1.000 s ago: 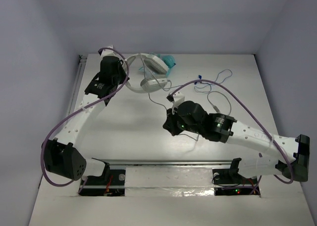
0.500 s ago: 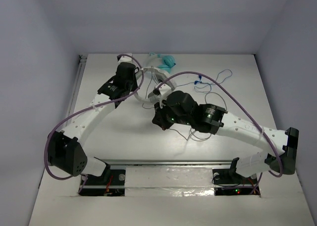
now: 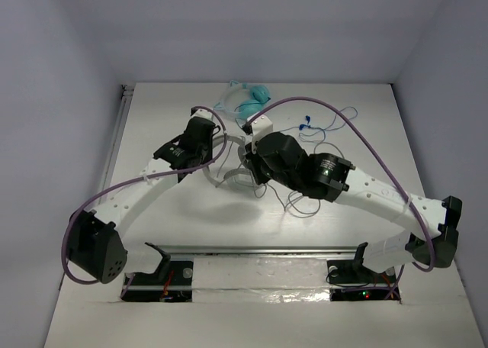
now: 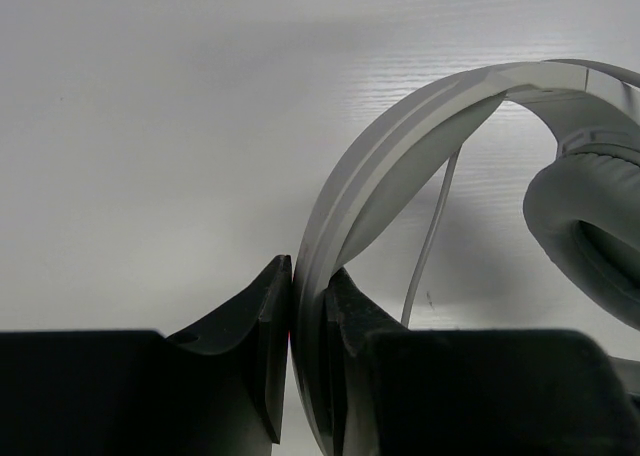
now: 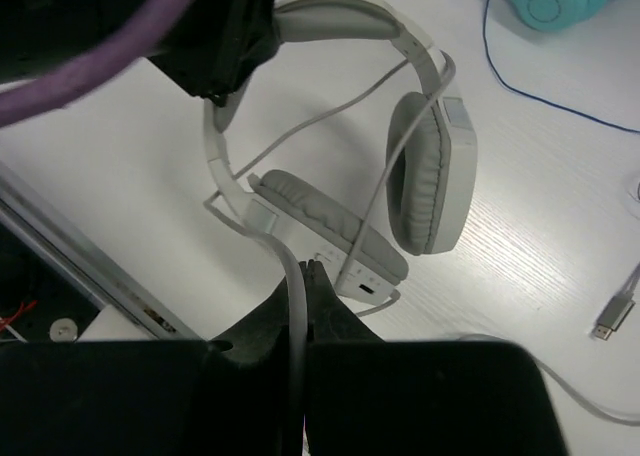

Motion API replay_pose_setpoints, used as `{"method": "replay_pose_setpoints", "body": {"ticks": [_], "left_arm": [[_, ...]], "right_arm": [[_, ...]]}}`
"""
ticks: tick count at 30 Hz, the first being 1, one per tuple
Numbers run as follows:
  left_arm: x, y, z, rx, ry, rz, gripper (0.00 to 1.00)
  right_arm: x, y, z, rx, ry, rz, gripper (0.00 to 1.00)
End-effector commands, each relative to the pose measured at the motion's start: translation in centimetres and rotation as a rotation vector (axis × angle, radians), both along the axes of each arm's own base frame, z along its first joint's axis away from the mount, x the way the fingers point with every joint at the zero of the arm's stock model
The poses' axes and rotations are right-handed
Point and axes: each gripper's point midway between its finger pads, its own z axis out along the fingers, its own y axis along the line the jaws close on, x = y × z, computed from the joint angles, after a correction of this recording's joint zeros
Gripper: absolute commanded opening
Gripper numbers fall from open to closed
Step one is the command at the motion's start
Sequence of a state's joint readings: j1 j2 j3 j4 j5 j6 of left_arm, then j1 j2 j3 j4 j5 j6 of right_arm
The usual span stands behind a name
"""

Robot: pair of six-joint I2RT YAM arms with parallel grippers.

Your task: Wrap the headphones

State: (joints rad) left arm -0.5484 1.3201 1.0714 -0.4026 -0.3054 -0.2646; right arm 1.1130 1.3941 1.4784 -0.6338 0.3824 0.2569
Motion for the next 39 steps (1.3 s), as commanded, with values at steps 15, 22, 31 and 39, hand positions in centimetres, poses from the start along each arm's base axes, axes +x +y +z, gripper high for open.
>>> {"method": "replay_pose_setpoints", "body": {"ticks": [15,22,31,39], "left_arm": [[-1.9,-3.5,5.0,-0.197,-0.127,-0.239,0.0],[-2.9,-4.9,5.6,-0.259,-0.125,-0.322,0.0],[-3.5,-6.5,11.8,-0.374,-0.2,-0.385,0.0],[-3.9,-8.0,15.4,-0.456,-0.248,-0.45,0.0]], "right_arm": [[9.8,-8.7,0.8,0.025,-0.222,-0.475,0.02],[13.2,-10.0,-2.0,-0.058,-0.214,-0.541,0.11],[15.2,-11.6,-3.2,0.083,-0.147,-0.513,0.19],[13.4,-8.2,-3.2,0.377,-0.054,-0.243,0.25]]}}
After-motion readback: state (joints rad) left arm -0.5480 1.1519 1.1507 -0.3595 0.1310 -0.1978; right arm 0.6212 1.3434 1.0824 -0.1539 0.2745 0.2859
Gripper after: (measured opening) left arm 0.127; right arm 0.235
